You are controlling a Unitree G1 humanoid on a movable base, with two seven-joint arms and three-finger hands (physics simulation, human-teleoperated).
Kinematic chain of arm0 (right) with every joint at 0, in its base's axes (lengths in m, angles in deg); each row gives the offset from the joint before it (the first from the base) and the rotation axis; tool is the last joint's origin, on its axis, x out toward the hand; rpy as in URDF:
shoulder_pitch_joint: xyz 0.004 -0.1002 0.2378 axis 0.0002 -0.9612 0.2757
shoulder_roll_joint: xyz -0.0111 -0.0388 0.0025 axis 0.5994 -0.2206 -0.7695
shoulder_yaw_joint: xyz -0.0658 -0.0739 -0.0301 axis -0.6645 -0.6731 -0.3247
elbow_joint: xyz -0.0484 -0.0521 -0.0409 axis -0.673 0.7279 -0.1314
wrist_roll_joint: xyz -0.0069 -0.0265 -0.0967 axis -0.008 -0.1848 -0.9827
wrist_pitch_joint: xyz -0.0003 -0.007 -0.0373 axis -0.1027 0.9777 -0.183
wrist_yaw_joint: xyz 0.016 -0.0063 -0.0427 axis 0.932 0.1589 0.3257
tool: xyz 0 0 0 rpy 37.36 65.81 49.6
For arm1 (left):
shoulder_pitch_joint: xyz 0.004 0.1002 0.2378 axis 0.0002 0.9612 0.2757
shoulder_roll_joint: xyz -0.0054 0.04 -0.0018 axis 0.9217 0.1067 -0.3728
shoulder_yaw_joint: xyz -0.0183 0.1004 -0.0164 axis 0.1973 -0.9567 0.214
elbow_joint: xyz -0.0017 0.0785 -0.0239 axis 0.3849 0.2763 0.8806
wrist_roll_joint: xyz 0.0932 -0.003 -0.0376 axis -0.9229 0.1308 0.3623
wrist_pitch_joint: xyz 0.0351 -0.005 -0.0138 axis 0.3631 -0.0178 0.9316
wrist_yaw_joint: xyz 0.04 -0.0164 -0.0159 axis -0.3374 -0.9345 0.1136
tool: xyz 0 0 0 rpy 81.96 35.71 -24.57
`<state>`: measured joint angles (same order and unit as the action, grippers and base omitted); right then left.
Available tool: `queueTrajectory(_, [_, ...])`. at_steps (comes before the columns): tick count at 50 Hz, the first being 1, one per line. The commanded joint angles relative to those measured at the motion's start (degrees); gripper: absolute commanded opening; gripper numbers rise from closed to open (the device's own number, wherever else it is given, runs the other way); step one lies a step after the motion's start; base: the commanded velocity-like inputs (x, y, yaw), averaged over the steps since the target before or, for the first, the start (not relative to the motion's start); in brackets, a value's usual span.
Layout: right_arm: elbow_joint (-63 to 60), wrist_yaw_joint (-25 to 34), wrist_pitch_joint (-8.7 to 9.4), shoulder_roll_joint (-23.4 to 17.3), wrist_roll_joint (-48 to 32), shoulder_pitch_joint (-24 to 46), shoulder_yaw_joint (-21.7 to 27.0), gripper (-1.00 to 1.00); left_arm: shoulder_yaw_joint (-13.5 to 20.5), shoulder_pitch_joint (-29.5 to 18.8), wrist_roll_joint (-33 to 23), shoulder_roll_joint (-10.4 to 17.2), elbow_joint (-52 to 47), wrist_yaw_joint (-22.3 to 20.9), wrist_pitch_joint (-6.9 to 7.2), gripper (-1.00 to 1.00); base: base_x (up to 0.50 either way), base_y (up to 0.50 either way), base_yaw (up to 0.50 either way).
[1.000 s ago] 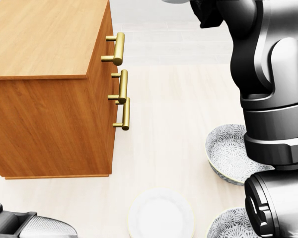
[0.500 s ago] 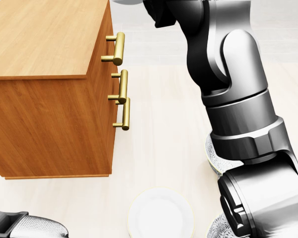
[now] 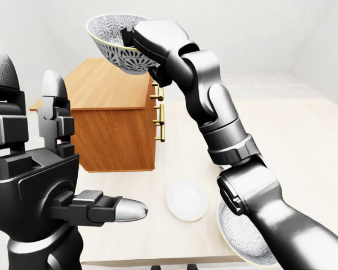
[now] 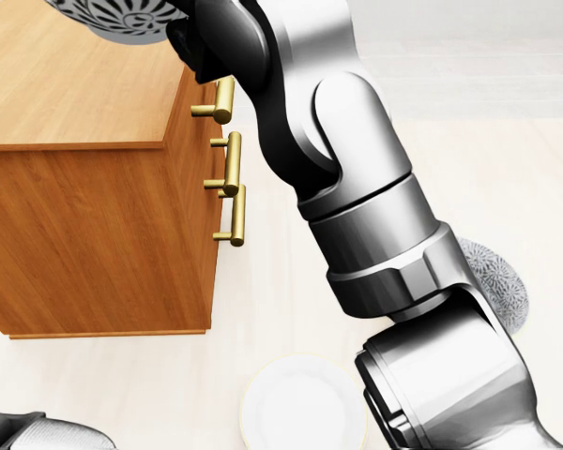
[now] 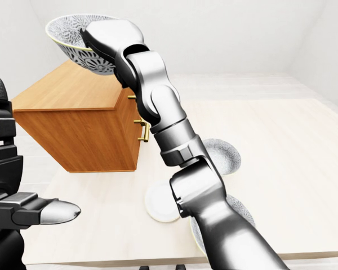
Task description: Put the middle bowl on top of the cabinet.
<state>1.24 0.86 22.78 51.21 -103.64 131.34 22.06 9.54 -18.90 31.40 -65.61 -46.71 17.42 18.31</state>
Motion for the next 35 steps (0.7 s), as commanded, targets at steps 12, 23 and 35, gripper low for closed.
queueTrajectory(12, [6.16, -2.96, -1.47, 4.23, 0.84, 1.82, -1.14, -1.0, 1.12, 2.47, 4.53, 3.35, 0.0, 3.0, 0.0, 1.0, 0.0, 0.0, 0.0])
queueTrajectory(23, [6.29, -1.85, -0.07, 4.61, 0.17, 2.3, -0.92, -1.0, 0.81, 1.72, 6.77, 5.42, 0.0, 5.45, 0.0, 1.0, 0.0, 0.0, 0.0])
queueTrajectory(35, [11.7, -3.63, -2.73, 4.52, -0.15, 3.84, -1.79, -1.0, 0.69, 3.62, 7.67, 6.56, 0.0, 6.38, 0.0, 1.0, 0.0, 0.0, 0.0])
